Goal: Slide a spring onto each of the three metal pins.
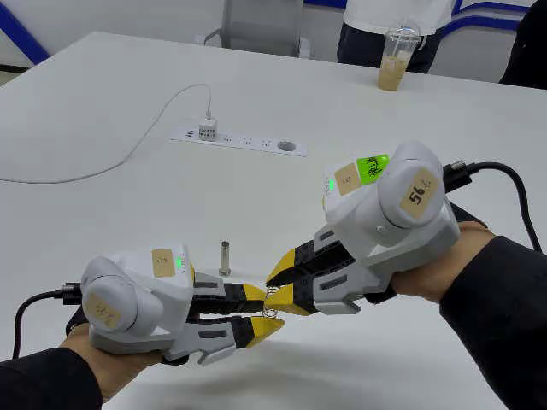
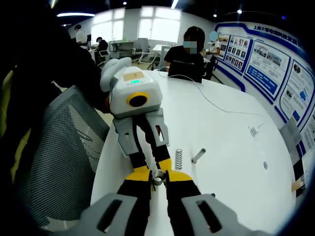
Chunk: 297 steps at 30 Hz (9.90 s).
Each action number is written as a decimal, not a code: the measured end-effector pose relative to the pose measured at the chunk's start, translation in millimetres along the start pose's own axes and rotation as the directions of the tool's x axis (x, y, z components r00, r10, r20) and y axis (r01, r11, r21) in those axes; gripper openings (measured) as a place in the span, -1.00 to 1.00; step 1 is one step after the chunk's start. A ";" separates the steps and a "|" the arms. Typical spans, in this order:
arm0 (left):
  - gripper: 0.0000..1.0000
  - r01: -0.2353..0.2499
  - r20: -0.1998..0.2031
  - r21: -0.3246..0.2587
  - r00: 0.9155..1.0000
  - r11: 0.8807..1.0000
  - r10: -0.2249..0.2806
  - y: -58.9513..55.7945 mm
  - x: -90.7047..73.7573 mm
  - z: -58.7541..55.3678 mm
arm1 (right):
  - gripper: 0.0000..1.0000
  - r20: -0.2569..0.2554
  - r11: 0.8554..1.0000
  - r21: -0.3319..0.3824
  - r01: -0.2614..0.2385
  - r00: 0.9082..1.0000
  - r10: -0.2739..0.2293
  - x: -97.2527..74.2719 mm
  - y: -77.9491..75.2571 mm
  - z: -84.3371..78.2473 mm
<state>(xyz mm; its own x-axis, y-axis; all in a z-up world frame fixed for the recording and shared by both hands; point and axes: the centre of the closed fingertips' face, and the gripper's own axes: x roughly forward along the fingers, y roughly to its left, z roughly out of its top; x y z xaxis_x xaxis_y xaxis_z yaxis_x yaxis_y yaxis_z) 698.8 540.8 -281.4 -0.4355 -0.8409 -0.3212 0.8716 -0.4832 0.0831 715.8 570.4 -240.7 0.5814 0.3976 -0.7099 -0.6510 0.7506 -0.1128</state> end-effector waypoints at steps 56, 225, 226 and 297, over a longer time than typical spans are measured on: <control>-0.42 -0.064 0.014 -0.062 0.998 0.996 0.065 12.9 -10.6 1.8 | -0.76 0.052 0.992 0.094 0.079 0.995 -0.084 -12.4 -24.1 -6.0; -0.13 -0.221 -0.029 -0.159 0.975 0.962 0.220 42.9 -58.6 -21.8 | -0.69 -0.004 0.963 0.249 0.101 0.995 -0.103 90.8 -49.8 -43.4; -0.13 -0.222 -0.029 -0.159 0.975 0.962 0.220 43.0 -58.7 -21.9 | -0.69 -0.005 0.964 0.249 0.098 0.995 -0.100 91.9 -49.9 -43.1; -0.73 -0.104 -0.093 0.019 0.990 0.994 0.106 19.2 -42.6 -35.9 | -0.77 -0.090 0.993 0.106 -0.051 0.994 0.061 45.2 0.3 -19.5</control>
<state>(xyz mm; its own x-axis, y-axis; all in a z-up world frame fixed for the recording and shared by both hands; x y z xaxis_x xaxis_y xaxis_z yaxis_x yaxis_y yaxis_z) 742.2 576.2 -300.0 -0.3181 -0.8608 -0.3972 0.9077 -0.3975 0.1345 732.4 578.3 -286.4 0.4945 0.3930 -0.7753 -0.6241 0.7813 -0.0020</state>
